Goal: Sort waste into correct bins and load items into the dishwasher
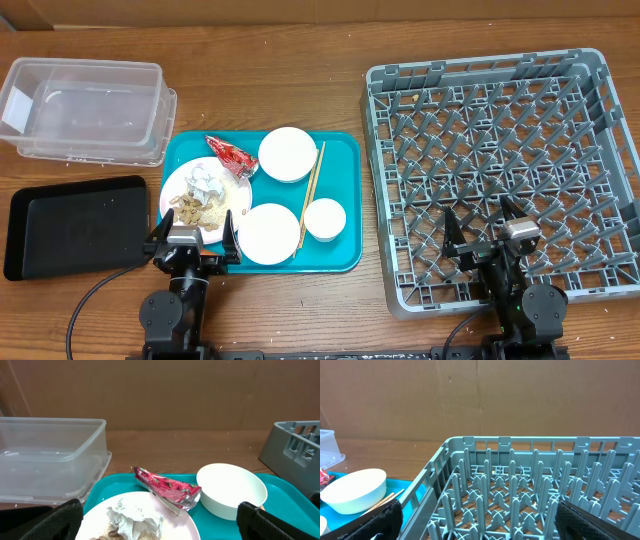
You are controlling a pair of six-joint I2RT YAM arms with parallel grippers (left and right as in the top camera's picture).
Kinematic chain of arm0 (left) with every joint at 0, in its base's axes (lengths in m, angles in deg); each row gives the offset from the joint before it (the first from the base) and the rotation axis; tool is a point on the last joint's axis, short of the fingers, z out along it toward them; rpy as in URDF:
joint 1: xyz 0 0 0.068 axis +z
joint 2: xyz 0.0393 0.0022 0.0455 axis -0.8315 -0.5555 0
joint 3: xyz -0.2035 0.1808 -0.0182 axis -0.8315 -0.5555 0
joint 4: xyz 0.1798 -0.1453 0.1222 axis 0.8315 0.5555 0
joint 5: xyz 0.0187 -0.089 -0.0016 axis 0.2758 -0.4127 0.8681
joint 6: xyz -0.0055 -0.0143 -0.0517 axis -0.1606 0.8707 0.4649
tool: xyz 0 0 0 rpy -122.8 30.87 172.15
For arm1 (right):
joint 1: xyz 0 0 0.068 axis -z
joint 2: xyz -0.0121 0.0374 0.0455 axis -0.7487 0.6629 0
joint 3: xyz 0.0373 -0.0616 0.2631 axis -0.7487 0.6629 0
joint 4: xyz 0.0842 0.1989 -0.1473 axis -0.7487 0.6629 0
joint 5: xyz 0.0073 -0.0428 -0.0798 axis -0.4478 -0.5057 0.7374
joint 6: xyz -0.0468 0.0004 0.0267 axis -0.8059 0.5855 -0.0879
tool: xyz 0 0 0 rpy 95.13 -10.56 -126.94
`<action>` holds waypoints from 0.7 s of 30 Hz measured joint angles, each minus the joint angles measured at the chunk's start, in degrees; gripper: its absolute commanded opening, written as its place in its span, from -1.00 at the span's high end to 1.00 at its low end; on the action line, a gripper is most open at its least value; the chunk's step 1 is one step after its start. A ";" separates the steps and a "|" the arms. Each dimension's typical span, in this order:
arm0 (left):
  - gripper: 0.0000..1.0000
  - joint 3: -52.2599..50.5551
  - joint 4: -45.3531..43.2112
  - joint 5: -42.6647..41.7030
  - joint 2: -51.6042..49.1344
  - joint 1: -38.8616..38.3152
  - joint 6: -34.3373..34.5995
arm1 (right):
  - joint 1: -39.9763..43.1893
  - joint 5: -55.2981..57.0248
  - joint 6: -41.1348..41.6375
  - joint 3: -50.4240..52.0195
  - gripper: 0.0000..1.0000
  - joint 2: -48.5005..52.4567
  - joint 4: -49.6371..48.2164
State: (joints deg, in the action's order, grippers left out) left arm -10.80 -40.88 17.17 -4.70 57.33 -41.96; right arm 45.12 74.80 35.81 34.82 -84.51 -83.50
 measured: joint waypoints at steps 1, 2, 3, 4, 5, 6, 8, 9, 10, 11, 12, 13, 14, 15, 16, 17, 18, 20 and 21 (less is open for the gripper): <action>-0.99 0.00 0.00 0.00 0.00 0.00 0.00 | -0.02 0.02 0.02 0.00 -1.00 0.00 -0.02; -1.00 0.00 0.00 0.00 0.00 0.00 0.00 | 0.00 -0.02 0.04 0.00 -1.00 0.00 -0.02; -0.99 0.00 0.00 0.00 0.00 0.00 0.00 | 0.00 0.00 0.02 0.00 -1.00 0.00 0.00; -1.00 0.00 0.00 0.00 0.00 0.00 0.00 | -0.02 0.00 0.02 0.00 -1.00 0.00 0.00; -1.00 0.00 0.00 0.02 0.00 0.00 0.00 | -0.02 -0.02 0.00 0.00 -1.00 0.00 0.00; -0.99 0.00 0.00 0.11 0.00 0.00 0.00 | -0.02 -0.02 0.02 0.00 -1.00 0.00 0.00; -1.00 0.00 -0.04 0.22 0.00 0.00 0.00 | 0.00 0.00 0.00 0.00 -1.00 0.00 0.00; -1.00 0.00 -0.26 0.28 0.00 0.00 0.00 | 0.00 0.00 0.02 0.00 -1.00 0.00 0.00; -0.99 0.00 -0.63 0.33 0.00 0.00 0.00 | -0.02 0.00 0.00 0.00 -1.00 0.00 0.02; -1.00 0.00 -0.96 0.35 0.00 0.00 0.02 | 0.00 0.02 0.02 0.00 -1.00 0.00 0.00; -1.00 0.00 -1.07 0.33 0.00 0.00 0.07 | 0.00 0.02 0.04 0.00 -1.00 0.00 0.00; -1.00 0.00 -1.05 0.33 0.00 0.00 0.22 | -0.02 0.04 0.07 0.00 -1.00 0.00 0.02; -1.00 0.00 -1.03 0.31 0.00 0.00 0.46 | 0.00 0.09 0.44 0.00 -1.00 0.00 -0.02; -1.00 0.00 -1.05 0.15 0.00 0.00 0.79 | 0.00 0.09 0.90 0.00 -1.00 0.00 0.00; -0.99 0.00 -1.03 -0.07 0.00 0.00 1.29 | -0.02 0.35 1.70 0.00 -1.00 0.00 0.00; -1.00 0.00 -1.03 -0.31 0.00 0.00 1.55 | 0.00 0.70 3.04 0.00 -1.00 0.00 0.00; -1.00 0.00 -1.01 -0.52 0.00 0.00 1.70 | 0.00 1.14 4.15 0.00 -1.00 0.00 0.00; -1.00 0.02 -0.50 -0.74 0.00 0.00 1.73 | 0.00 2.21 7.37 0.00 -1.00 0.00 0.02; -1.00 0.11 0.17 -0.74 0.00 0.00 1.75 | 0.00 2.62 8.66 0.00 -1.00 0.00 0.09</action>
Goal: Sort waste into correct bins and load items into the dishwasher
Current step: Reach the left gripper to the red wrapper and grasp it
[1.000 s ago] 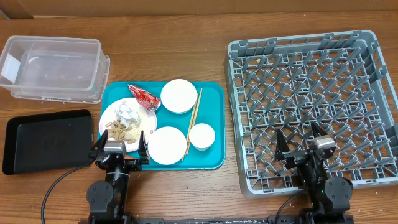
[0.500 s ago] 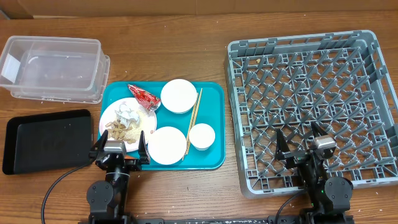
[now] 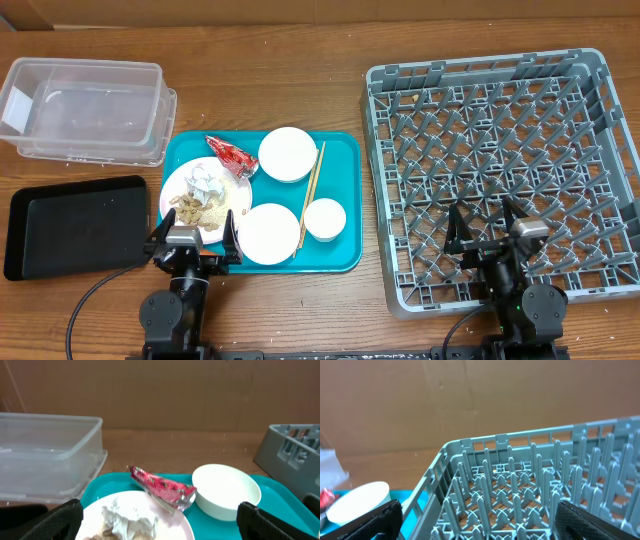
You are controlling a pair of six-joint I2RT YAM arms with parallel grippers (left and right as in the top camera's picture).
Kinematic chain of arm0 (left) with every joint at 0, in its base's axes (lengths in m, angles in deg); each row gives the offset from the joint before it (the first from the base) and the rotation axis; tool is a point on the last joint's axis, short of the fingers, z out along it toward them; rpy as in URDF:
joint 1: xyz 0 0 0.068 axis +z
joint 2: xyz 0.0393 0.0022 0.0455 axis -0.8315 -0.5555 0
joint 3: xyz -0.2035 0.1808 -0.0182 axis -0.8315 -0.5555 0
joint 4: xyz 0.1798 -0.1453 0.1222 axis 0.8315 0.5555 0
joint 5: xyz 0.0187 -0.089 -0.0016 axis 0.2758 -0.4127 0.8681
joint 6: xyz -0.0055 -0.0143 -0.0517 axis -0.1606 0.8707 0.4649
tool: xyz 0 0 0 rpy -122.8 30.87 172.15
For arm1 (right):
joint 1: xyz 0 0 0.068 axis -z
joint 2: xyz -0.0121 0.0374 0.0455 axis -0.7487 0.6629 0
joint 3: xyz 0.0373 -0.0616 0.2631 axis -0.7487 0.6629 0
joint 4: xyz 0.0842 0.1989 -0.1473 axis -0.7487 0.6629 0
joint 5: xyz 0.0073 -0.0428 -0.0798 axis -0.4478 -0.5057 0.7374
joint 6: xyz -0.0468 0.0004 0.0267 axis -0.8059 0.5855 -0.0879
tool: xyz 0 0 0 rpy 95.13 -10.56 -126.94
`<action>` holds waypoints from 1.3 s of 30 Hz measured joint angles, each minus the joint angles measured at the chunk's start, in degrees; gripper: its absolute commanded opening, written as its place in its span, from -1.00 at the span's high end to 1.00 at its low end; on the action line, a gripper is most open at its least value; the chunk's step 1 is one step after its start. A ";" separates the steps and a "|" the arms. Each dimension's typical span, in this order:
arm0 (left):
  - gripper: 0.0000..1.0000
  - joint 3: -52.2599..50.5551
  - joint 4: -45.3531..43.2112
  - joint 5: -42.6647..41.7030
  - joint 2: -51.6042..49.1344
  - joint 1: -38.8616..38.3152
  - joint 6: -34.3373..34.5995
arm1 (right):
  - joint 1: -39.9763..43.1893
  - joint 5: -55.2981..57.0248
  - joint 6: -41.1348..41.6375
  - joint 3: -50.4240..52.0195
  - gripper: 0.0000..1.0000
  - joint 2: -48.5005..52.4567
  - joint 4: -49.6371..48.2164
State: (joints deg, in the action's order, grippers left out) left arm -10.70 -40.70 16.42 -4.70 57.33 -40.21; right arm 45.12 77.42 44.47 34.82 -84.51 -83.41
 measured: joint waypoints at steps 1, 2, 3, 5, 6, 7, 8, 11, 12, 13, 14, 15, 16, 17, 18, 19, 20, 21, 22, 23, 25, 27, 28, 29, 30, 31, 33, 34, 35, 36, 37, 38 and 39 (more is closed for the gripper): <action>-1.00 0.24 0.83 0.04 -0.02 0.00 -0.02 | 0.00 0.46 1.05 0.00 -1.00 0.00 0.33; -0.99 0.81 2.03 0.04 0.00 0.00 -0.07 | -0.02 0.96 2.32 -0.02 -1.00 0.00 0.81; -1.00 1.68 3.78 0.04 0.00 0.00 -0.15 | 0.00 1.29 2.89 -0.02 -1.00 0.00 1.18; -1.00 3.85 8.57 0.04 -0.02 0.00 -0.72 | -0.02 2.60 4.09 -0.33 -1.00 0.00 2.45; -0.99 4.94 10.32 0.07 -0.11 0.00 -1.31 | 0.00 3.17 4.76 -0.79 -1.00 0.02 3.17; -0.99 5.77 11.26 0.07 -0.37 0.00 -1.68 | -0.02 3.50 4.96 -1.14 -1.00 0.02 3.34; -1.00 6.71 11.69 0.17 -0.87 0.00 -2.03 | 0.00 3.69 5.07 -1.49 -1.00 0.02 3.52; -0.99 10.88 11.91 0.48 -4.70 0.00 -2.91 | -0.02 4.63 5.81 -5.38 -1.00 1.03 5.01; -1.00 11.91 11.89 0.50 -6.14 0.00 -3.08 | 0.00 5.16 6.01 -7.17 -1.00 1.99 5.95; -1.00 13.44 11.85 0.50 -8.50 0.00 -3.26 | 0.00 5.38 6.01 -8.11 -1.00 2.62 6.49; -1.00 14.80 11.87 0.52 -10.82 0.00 -3.30 | 0.00 5.81 6.01 -9.64 -1.00 3.76 7.13; -1.00 16.13 11.93 0.50 -13.20 0.00 -3.28 | -0.02 6.14 6.05 -11.15 -1.00 4.94 7.85; -1.00 17.84 11.96 0.50 -16.28 0.00 -3.30 | -0.02 6.75 6.03 -12.98 -1.00 6.45 8.72; -1.00 19.56 11.93 0.50 -19.43 0.00 -3.30 | -0.02 7.10 6.03 -14.38 -1.00 7.82 9.31; -1.00 20.94 12.02 0.50 -21.94 0.00 -3.30 | 0.00 7.45 6.05 -15.61 -1.00 9.11 9.92; -1.00 23.04 12.20 0.50 -25.29 0.00 -3.30 | 0.00 8.07 6.05 -17.29 -1.00 11.02 10.84; -1.00 24.85 12.63 0.50 -28.06 0.00 -3.32 | 0.00 8.33 6.05 -18.60 -1.00 12.68 11.37; -0.99 27.12 13.49 0.50 -31.06 0.00 -3.32 | 0.00 8.79 6.12 -20.44 -1.00 15.23 12.17; -1.00 29.49 14.49 0.50 -34.03 0.00 -3.41 | 0.00 8.98 6.12 -22.14 -1.00 17.64 12.85; -0.99 32.70 16.26 0.48 -37.94 0.00 -3.45 | 0.00 9.16 6.14 -24.24 -1.00 20.37 14.27; -0.99 37.48 19.26 0.46 -43.30 0.02 -3.48 | 0.00 9.51 6.14 -27.98 -1.00 24.72 17.05; -1.00 43.63 24.65 0.42 -49.53 0.00 -3.50 | -0.02 9.68 6.14 -33.20 -1.00 30.05 21.79; -0.99 46.69 28.37 0.07 -52.65 0.02 -3.50 | 0.00 9.84 6.14 -37.05 -1.00 33.42 27.36; -1.00 49.64 31.74 -0.28 -55.36 0.02 -3.48 | -0.02 9.81 6.16 -38.38 -1.00 34.53 28.85; -0.99 53.11 34.93 -0.87 -58.55 0.00 -3.50 | -0.02 9.88 6.19 -41.62 -1.00 37.18 32.33; -1.00 55.89 36.48 -1.33 -61.07 0.00 -3.48 | -0.02 9.94 6.14 -44.41 -1.00 39.65 34.47; -1.00 60.48 38.84 -1.97 -64.98 0.00 -3.48 | 0.00 9.79 6.14 -49.68 -1.00 44.24 38.36; -1.00 62.49 39.82 -2.34 -66.49 0.00 -3.48 | -0.02 9.64 6.16 -52.41 -1.00 46.62 40.06; -1.00 63.36 40.24 -2.62 -67.21 0.02 -3.45 | -0.02 9.51 6.16 -53.68 -1.00 47.89 40.57; -1.00 64.02 40.76 -3.08 -67.78 0.02 -3.39 | 0.00 9.40 6.16 -55.10 -1.00 49.31 41.31; -0.99 64.30 40.85 -3.43 -68.19 0.00 -3.23 | -0.02 9.38 6.19 -56.02 -1.00 50.40 41.55; -1.00 64.41 40.94 -3.98 -68.76 0.00 -3.19 | -0.02 9.35 6.19 -56.72 -1.00 51.74 41.88; -1.00 64.41 41.00 -4.28 -69.33 0.00 -3.17 | -0.02 9.35 6.14 -56.76 -1.00 52.72 42.58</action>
State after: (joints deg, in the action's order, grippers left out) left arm 53.72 0.30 12.14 -74.03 57.33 -43.38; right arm 45.10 86.78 50.61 -21.95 -31.80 -40.83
